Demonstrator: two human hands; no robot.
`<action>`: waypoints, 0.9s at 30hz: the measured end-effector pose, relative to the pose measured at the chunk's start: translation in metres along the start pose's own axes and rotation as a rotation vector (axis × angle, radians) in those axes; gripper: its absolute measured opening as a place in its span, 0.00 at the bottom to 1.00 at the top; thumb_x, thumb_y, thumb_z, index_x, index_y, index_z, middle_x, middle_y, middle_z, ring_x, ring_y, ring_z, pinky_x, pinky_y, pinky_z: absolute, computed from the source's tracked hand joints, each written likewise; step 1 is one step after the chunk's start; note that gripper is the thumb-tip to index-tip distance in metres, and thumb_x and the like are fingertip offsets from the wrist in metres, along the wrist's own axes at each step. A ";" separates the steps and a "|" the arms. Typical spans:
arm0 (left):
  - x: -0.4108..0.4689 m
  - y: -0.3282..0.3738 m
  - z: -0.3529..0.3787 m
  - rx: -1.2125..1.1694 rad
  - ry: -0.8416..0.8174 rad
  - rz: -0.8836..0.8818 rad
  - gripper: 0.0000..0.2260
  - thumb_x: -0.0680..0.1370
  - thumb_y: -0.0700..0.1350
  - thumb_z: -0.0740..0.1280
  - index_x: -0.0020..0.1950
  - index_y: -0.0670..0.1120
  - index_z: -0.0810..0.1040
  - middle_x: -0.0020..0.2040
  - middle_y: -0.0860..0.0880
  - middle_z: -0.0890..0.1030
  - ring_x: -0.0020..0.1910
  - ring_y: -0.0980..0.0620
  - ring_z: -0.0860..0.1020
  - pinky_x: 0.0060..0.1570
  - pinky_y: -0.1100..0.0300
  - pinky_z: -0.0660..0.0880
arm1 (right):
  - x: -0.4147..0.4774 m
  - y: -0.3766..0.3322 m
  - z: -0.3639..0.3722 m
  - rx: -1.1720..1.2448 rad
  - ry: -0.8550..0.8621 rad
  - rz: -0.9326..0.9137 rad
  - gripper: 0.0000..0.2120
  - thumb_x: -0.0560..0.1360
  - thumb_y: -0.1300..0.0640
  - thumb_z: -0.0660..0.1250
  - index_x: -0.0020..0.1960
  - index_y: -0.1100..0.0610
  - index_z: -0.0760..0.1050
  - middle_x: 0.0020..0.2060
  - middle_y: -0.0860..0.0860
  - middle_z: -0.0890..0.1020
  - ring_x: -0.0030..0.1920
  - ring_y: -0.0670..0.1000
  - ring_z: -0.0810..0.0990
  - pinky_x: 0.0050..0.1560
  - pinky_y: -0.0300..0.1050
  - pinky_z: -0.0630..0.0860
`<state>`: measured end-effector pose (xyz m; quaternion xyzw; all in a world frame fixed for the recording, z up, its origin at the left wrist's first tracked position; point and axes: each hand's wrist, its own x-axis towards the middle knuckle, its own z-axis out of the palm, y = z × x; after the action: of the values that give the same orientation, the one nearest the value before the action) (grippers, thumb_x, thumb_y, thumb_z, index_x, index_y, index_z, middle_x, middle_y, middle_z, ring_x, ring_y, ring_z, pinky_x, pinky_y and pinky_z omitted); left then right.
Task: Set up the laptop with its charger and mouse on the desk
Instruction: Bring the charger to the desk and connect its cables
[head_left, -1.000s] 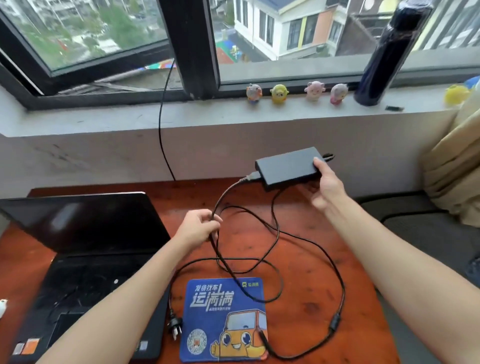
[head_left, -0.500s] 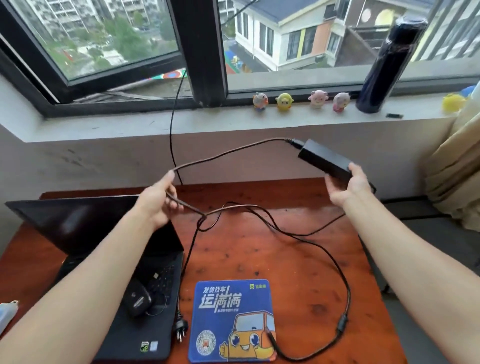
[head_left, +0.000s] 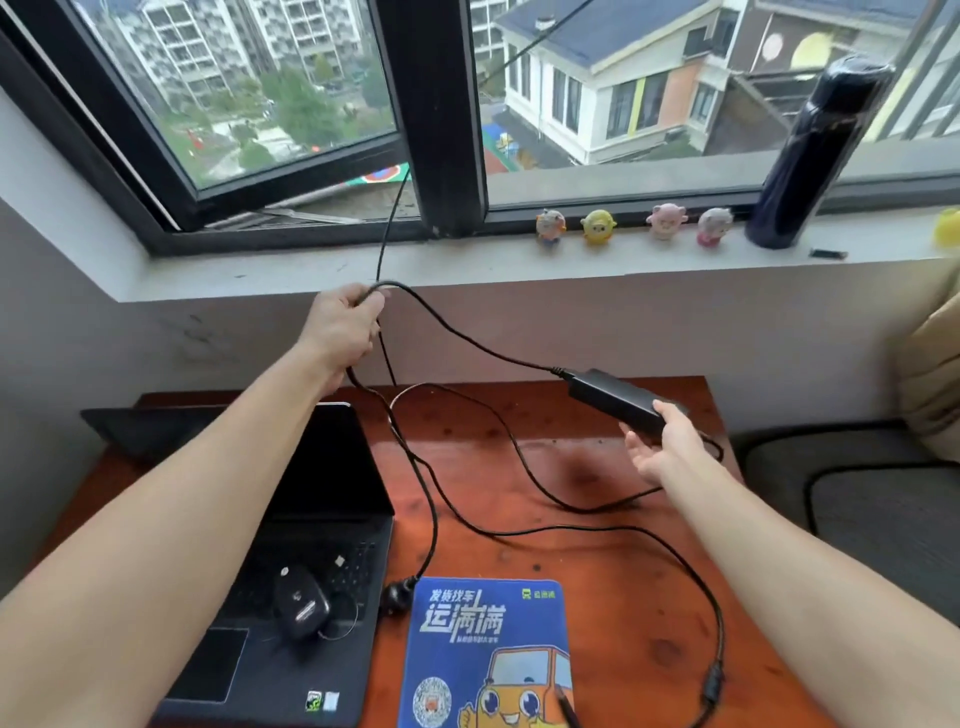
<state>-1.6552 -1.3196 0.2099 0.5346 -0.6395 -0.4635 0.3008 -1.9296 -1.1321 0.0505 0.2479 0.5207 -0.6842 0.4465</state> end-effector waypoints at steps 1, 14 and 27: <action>0.003 -0.009 0.004 0.034 0.003 -0.032 0.06 0.81 0.43 0.60 0.46 0.48 0.76 0.31 0.47 0.68 0.22 0.55 0.65 0.22 0.65 0.61 | -0.001 0.002 -0.001 -0.006 -0.015 0.016 0.11 0.74 0.54 0.69 0.52 0.56 0.72 0.43 0.55 0.79 0.26 0.53 0.83 0.26 0.36 0.75; -0.042 -0.035 0.109 -0.151 -0.424 -0.499 0.20 0.76 0.61 0.64 0.52 0.44 0.76 0.48 0.43 0.82 0.46 0.46 0.80 0.48 0.53 0.75 | -0.049 -0.004 -0.012 -0.299 -0.582 0.079 0.11 0.66 0.58 0.72 0.48 0.57 0.78 0.43 0.53 0.83 0.38 0.51 0.85 0.28 0.38 0.77; -0.003 0.006 0.067 -0.940 -0.091 -0.462 0.10 0.81 0.43 0.57 0.40 0.46 0.70 0.33 0.47 0.84 0.41 0.48 0.81 0.46 0.55 0.74 | -0.053 -0.013 -0.025 -0.321 -0.544 0.078 0.04 0.71 0.56 0.70 0.43 0.56 0.76 0.33 0.51 0.80 0.29 0.48 0.81 0.26 0.38 0.76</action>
<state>-1.7160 -1.2986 0.1891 0.4486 -0.2403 -0.7773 0.3700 -1.9188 -1.0889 0.0914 0.0019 0.4738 -0.6169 0.6285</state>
